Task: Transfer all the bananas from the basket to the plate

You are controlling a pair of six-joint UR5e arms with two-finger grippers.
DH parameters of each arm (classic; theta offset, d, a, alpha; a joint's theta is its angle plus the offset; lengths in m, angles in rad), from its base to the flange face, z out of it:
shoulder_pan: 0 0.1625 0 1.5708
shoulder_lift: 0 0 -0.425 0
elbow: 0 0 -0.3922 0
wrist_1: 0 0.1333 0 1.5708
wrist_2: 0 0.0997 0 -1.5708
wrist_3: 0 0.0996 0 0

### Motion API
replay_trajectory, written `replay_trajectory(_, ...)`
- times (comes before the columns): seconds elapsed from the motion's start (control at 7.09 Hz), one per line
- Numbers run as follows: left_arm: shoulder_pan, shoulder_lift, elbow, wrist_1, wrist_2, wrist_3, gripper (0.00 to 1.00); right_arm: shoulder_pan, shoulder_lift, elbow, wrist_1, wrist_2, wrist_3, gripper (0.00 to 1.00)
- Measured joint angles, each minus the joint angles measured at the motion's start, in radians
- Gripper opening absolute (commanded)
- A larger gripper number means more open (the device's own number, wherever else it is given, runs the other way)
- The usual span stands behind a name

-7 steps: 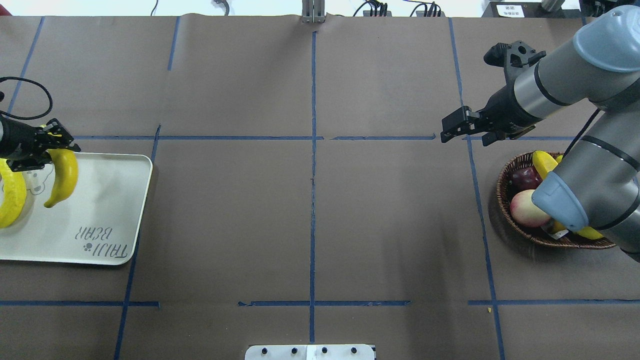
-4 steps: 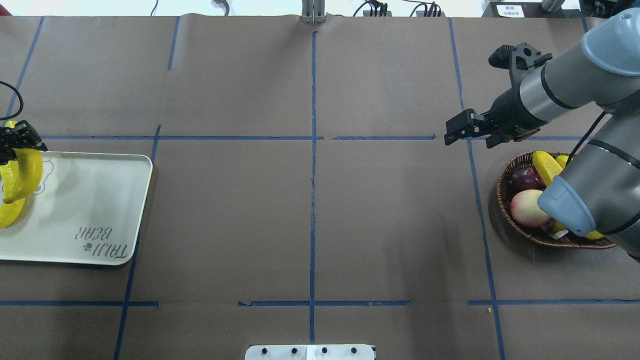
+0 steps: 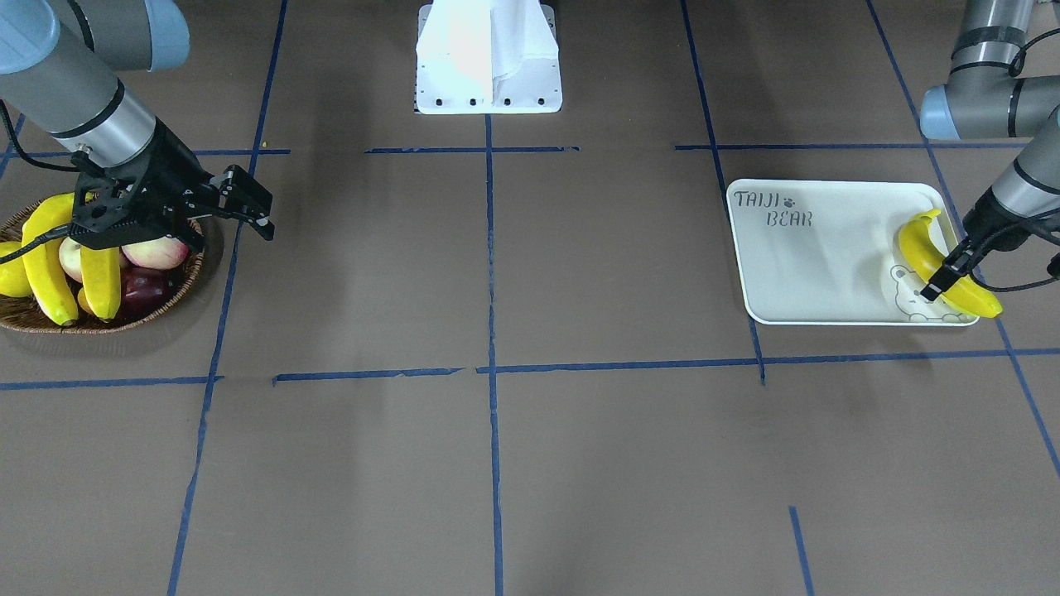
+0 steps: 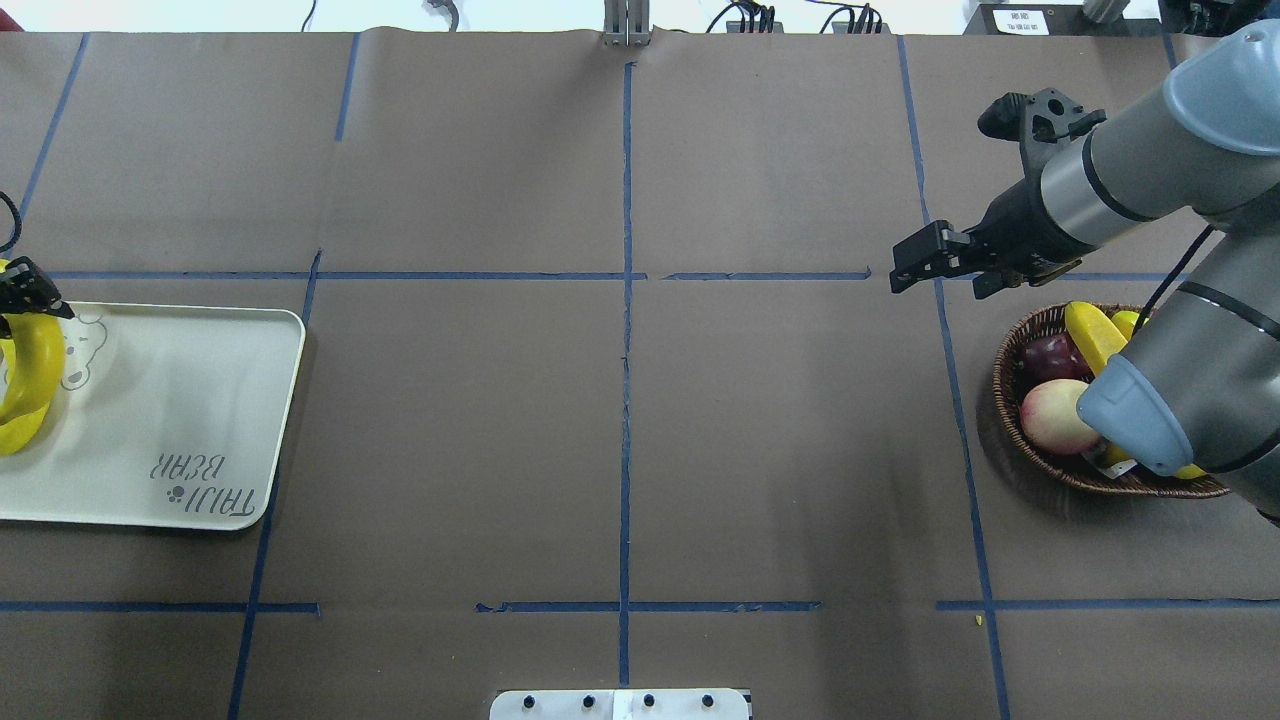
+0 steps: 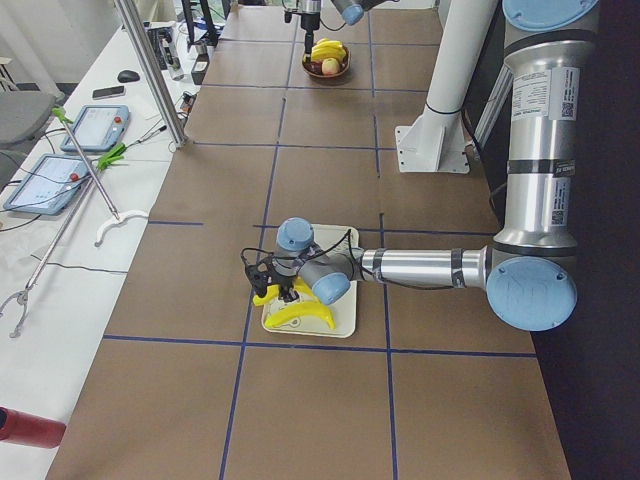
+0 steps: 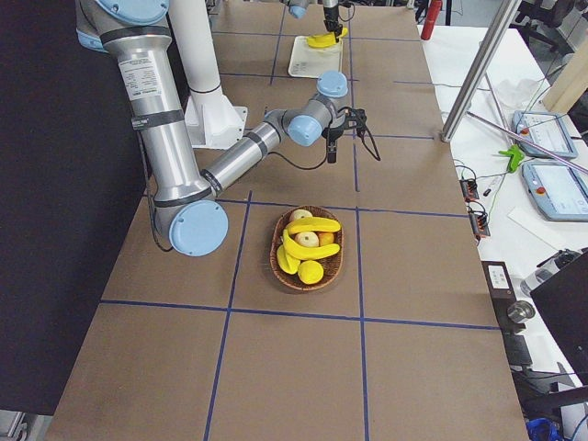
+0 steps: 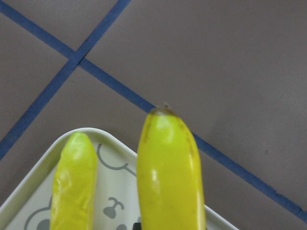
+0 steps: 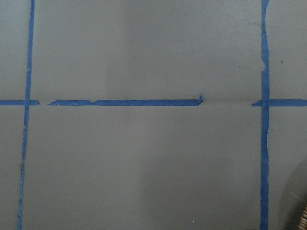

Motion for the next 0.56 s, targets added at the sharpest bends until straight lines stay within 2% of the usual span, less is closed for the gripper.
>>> replay_trajectory(0.14, 0.004, 0.003, 0.000, -0.018, -0.004, -0.027, 1.00, 0.000, 0.000, -0.002, 0.000, -0.001, 0.000, 0.99)
replay_trajectory(0.56, 0.018, 0.005, -0.001, -0.030, -0.010, -0.031, 1.00, -0.002, 0.000, -0.006, 0.000, -0.001, 0.000, 0.99)
